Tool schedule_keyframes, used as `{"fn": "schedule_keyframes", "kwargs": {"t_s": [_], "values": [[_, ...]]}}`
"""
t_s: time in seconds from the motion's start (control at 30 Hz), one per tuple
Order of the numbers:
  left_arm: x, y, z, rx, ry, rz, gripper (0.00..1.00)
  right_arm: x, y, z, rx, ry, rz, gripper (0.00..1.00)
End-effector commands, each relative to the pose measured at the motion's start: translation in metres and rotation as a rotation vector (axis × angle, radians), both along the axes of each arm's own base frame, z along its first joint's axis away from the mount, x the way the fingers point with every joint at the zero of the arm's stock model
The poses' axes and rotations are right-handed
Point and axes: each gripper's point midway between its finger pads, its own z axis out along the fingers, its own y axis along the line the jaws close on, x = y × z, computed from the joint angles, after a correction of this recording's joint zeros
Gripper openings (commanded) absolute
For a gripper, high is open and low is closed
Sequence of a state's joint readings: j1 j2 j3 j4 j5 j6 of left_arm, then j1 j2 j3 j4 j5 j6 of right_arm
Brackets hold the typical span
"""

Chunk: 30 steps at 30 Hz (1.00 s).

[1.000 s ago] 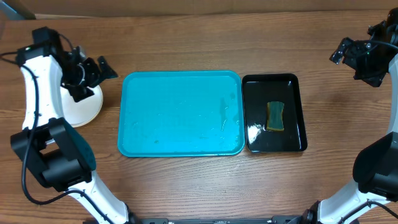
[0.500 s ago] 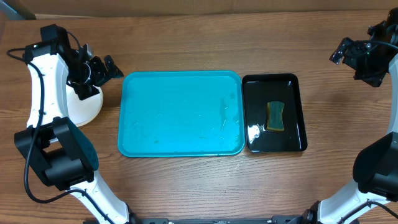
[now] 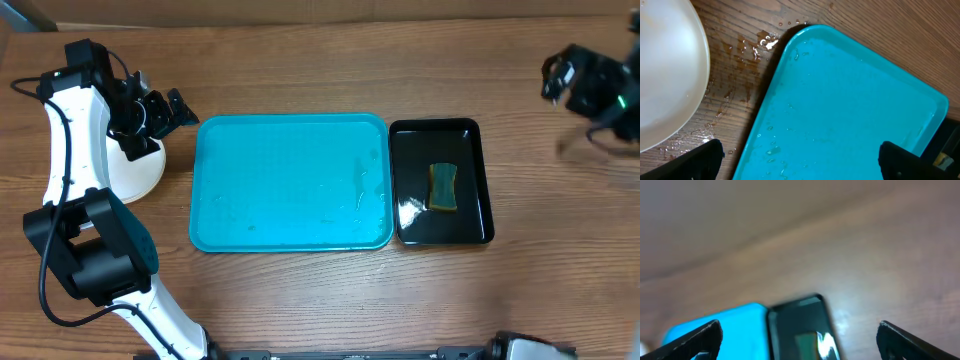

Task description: Clean dirty plates on tray and stack at the side

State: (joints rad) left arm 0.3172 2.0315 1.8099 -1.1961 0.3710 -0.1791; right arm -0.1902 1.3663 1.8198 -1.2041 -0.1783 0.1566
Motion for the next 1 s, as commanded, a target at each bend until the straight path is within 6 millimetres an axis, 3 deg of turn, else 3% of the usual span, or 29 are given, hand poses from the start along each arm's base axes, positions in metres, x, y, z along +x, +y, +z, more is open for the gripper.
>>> {"fn": "schedule_keyframes", "kwargs": {"t_s": [0.0,0.13,0.3,0.4,0.47,0.6,0.77,0.97], "values": [[-0.001,-0.003,-0.003,-0.004,0.001,-0.025,1.0,-0.066,0.035,0.069,-0.034,-0.228,0.078,1.0],[-0.001,-0.003,-0.003,-0.004,0.001,-0.025,1.0,-0.14,0.059,0.115,-0.049,-0.433,0.151,1.0],[-0.001,-0.003,-0.003,-0.004,0.001,-0.025,1.0,-0.229,0.071,0.145,-0.049,-0.647,0.221,1.0],[-0.001,-0.003,-0.003,-0.004,0.001,-0.025,1.0,-0.276,0.071,0.145,-0.047,-0.724,0.244,1.0],[-0.001,-0.003,-0.003,-0.004,0.001,-0.025,1.0,-0.305,0.06,0.141,-0.072,-0.774,0.203,1.0],[-0.001,-0.003,-0.003,-0.004,0.001,-0.025,1.0,-0.346,0.049,0.127,-0.113,-0.857,0.185,1.0],[-0.001,-0.003,-0.003,-0.004,0.001,-0.025,1.0,-0.353,0.049,0.1,-0.245,-0.904,0.214,1.0],[-0.001,-0.003,-0.003,-0.004,0.001,-0.025,1.0,-0.314,0.053,0.087,-0.326,-1.095,0.183,1.0]]}}
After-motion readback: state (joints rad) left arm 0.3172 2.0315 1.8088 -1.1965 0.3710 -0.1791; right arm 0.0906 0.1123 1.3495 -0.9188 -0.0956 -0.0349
